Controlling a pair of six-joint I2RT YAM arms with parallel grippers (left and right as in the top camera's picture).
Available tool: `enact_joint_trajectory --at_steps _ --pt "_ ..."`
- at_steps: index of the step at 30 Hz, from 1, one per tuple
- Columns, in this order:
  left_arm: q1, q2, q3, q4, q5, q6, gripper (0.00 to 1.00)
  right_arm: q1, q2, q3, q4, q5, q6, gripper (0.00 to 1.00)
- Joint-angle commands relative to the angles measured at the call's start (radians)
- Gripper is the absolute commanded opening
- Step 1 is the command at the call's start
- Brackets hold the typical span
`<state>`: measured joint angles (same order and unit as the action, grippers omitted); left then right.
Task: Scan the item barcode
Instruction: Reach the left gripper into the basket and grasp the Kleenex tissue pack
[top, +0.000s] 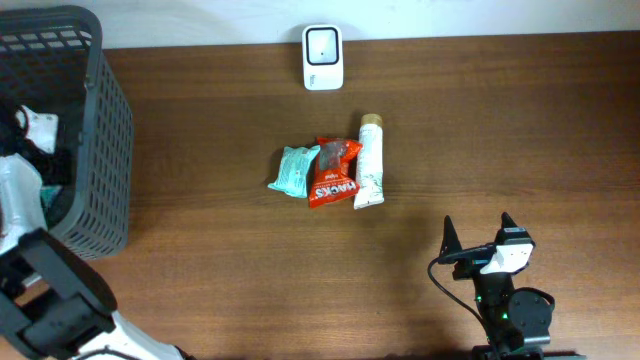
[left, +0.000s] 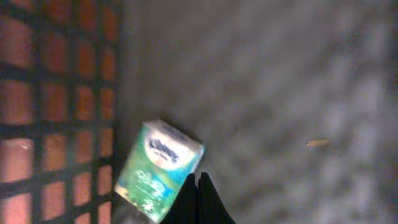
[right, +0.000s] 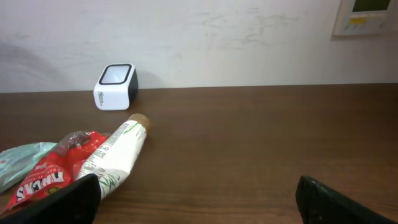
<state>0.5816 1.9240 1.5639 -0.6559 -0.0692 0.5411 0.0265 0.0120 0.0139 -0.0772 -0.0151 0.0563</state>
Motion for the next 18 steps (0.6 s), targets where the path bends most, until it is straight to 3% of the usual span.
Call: enact_joint_trajectory --at_steps 1,2,3,4,5,6,10,12,14,18 --pt "0.000 -0.090 0.058 0.038 0.082 -0.129 0.00 -0.005 -0.005 -0.008 -0.001 0.009 0.003 0.99" --pt "0.000 -0.098 0.058 0.041 0.081 -0.128 0.00 -0.005 -0.005 -0.008 -0.001 0.009 0.003 0.99" --pt "0.000 -0.097 0.057 0.034 0.081 -0.120 0.23 -0.005 -0.005 -0.008 -0.001 0.009 0.003 0.98" --pt "0.000 -0.093 0.055 0.027 0.081 -0.106 0.36 -0.005 -0.005 -0.008 -0.001 0.009 0.003 0.99" --pt "0.000 -0.088 0.055 0.014 0.081 -0.074 0.39 -0.005 -0.005 -0.008 -0.001 0.009 0.003 0.99" --pt "0.000 -0.077 0.055 -0.008 0.077 -0.009 0.53 -0.005 -0.005 -0.008 -0.001 0.009 0.003 0.98" --pt "0.015 0.003 0.055 -0.118 -0.056 0.185 0.67 -0.005 -0.005 -0.008 -0.001 0.009 0.003 0.98" --pt "0.038 0.048 0.055 -0.146 -0.080 0.220 0.76 -0.005 -0.005 -0.008 -0.001 0.009 0.003 0.99" --pt "0.058 0.076 0.055 -0.151 -0.108 0.286 0.73 -0.005 -0.005 -0.008 -0.001 0.009 0.003 0.99" --pt "0.071 0.119 0.055 -0.150 -0.108 0.328 0.78 -0.005 -0.005 -0.008 -0.001 0.009 0.003 0.99"
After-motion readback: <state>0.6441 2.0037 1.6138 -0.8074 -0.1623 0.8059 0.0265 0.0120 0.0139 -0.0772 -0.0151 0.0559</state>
